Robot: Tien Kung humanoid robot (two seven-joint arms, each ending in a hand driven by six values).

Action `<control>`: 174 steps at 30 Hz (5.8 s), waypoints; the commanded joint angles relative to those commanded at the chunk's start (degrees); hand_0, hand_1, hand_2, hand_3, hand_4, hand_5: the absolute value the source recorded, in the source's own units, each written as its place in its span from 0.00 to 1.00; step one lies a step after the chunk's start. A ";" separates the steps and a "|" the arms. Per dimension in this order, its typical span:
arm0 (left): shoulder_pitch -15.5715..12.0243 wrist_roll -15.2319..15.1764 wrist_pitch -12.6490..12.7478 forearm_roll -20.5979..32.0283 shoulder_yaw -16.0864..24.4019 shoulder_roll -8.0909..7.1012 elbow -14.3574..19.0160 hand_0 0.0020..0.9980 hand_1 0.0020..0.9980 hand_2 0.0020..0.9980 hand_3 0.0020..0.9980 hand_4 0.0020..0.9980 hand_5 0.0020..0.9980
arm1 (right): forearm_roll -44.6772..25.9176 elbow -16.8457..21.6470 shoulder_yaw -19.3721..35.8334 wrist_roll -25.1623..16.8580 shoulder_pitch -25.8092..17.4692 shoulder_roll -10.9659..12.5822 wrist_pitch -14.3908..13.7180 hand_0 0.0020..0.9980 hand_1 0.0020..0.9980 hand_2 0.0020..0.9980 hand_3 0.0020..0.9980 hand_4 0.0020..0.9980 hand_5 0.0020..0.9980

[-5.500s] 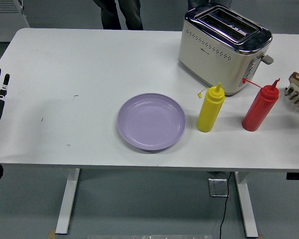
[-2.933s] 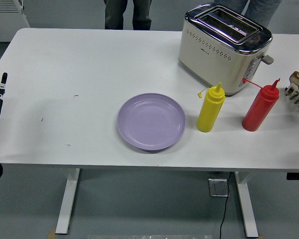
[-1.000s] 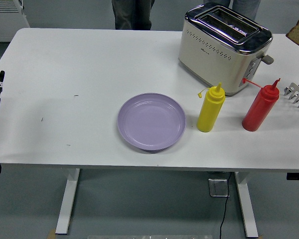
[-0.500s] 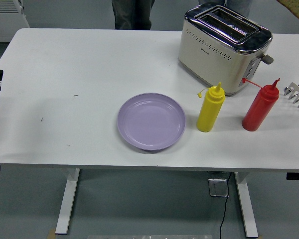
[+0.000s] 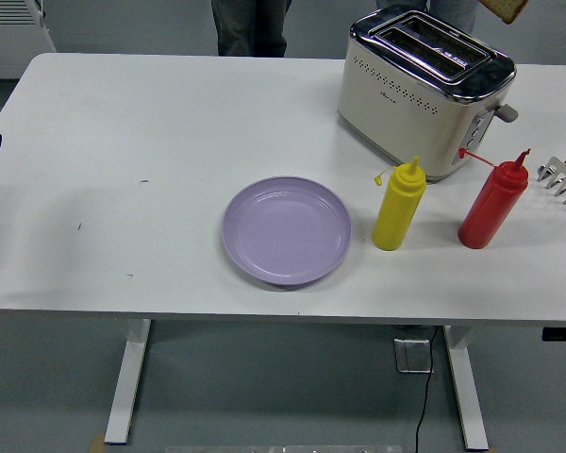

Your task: Push plate across desktop,pick up the break from the machine,place the break in the plate

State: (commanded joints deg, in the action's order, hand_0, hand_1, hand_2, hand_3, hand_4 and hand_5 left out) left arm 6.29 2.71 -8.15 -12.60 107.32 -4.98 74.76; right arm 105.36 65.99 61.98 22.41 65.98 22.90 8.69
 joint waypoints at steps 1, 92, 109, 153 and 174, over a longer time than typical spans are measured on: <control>-0.02 0.00 -0.01 0.01 -0.02 -0.02 -0.01 0.83 0.83 0.86 0.83 0.66 1.00 | 0.00 -0.80 -0.39 -0.05 0.56 -0.60 0.00 0.28 0.33 0.39 0.46 0.32 0.01; 0.41 -0.37 0.14 0.09 0.73 -0.36 -0.39 0.83 0.83 0.87 0.83 0.66 1.00 | 3.37 -34.19 -9.88 -2.59 11.30 -16.01 0.98 0.67 0.70 0.86 0.95 0.66 0.30; 0.29 -0.39 0.14 0.08 0.68 -0.40 -0.37 0.83 0.83 0.86 0.83 0.66 1.00 | 1.42 -29.02 -8.86 -2.62 9.82 -12.59 -2.19 0.74 0.76 0.92 0.99 0.70 0.38; -0.61 -0.33 0.16 -0.23 0.61 0.00 0.05 0.83 0.82 0.86 0.83 0.66 1.00 | 1.39 2.08 -4.14 -19.10 -15.40 16.13 -7.14 0.16 0.09 0.19 0.68 0.31 0.00; -0.74 -0.36 0.19 -0.26 0.53 0.20 0.09 0.83 0.82 0.86 0.83 0.66 1.00 | 1.82 1.92 -0.76 -25.74 -26.33 17.68 -5.40 0.18 0.09 0.19 0.67 0.29 0.00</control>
State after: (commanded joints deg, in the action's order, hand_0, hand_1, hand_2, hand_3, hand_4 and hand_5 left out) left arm 5.54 2.35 -7.95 -12.86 107.85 -4.78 74.86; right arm 107.18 67.91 61.23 -3.33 39.64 40.59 3.29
